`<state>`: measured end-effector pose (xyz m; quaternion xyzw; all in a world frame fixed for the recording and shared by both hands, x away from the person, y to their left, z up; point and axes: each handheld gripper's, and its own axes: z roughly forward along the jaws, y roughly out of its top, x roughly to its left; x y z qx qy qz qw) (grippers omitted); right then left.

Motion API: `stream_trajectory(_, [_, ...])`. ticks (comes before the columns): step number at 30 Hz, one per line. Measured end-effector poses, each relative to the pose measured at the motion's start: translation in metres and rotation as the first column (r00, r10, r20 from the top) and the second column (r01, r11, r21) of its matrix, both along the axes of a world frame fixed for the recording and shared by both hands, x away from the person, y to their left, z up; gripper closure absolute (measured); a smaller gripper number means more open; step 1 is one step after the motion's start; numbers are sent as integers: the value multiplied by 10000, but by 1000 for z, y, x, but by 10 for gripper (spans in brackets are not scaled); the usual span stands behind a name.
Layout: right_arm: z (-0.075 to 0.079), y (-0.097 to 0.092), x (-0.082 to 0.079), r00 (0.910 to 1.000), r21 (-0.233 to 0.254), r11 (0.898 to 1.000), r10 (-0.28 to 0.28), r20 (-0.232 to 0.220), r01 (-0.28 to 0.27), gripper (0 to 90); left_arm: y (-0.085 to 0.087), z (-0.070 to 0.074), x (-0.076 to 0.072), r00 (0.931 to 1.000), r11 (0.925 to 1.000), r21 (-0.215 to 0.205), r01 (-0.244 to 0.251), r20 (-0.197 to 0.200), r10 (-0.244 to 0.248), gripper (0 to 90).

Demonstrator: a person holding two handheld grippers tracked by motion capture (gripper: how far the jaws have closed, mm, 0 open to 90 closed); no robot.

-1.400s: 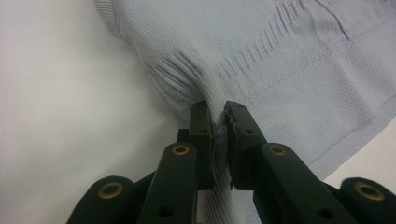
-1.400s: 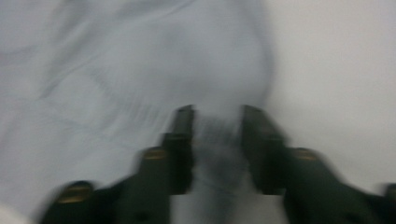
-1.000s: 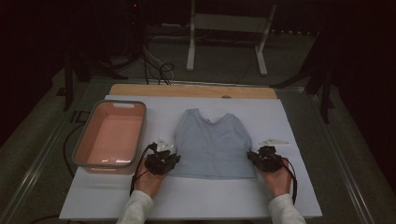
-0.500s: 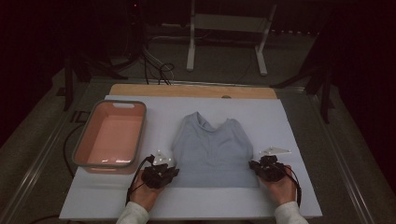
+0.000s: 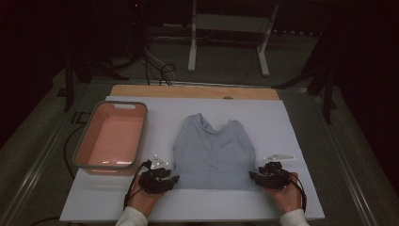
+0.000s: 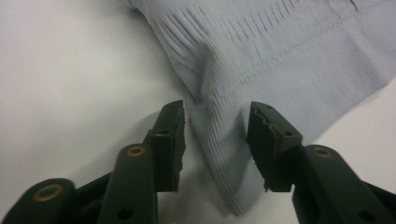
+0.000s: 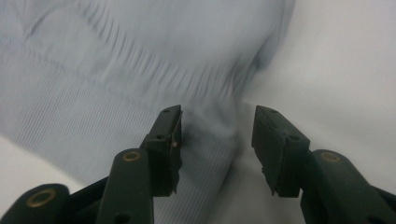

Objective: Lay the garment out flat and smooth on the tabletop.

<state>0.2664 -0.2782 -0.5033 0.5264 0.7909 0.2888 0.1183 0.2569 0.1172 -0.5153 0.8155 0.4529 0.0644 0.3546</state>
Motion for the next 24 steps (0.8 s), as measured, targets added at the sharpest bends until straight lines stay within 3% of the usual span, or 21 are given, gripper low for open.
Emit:
stream_trajectory(2, [-2, 0, -3, 10000, -21, 10000, 42, -89, -42, 559, 0, 0, -2, 9999, 9999, 21, 112, -75, -112, 654])
stream_trajectory(4, [-1, 0, -5, 9995, 163, 9997, 190, -237, -186, 698, -1, 1, -2, 9992, 9992, -129, 366, -178, -368, 805])
stream_trajectory(5, [-1, 0, -5, 9996, 179, 9996, 228, -160, -225, 774, -1, 2, -2, 9993, 9991, -227, 349, -153, -352, 837])
stream_trajectory(8, [3, 1, -5, 9998, 288, 9994, 170, 104, -172, 843, 5, 10, -2, 9999, 9944, -1048, 112, 26, -110, 858])
stream_trajectory(10, [5, 0, -6, 9993, 366, 9992, 175, 333, -187, 849, 9, 17, -2, 9997, 9918, -1272, 82, 256, -50, 860])
stream_trajectory(14, [9, 1, -8, 9988, 431, 9987, 269, 419, -287, 851, 9, 18, -6, 9993, 9945, -1031, 196, 324, -164, 861])
stream_trajectory(17, [8, 3, -13, 9979, 145, 9983, 566, 306, -571, 851, 10, 16, -12, 9994, 9958, -871, 294, 210, -276, 861])
stream_trajectory(20, [8, 1, -19, 9966, 234, 9966, 788, 237, -793, 851, 13, 16, -20, 9991, 9953, -881, 391, 171, -377, 860])
stream_trajectory(24, [7, 2, -28, 9943, 203, 9942, 1052, 180, -1055, 849, 13, 14, -32, 9977, 9961, -560, 677, 108, -672, 856])
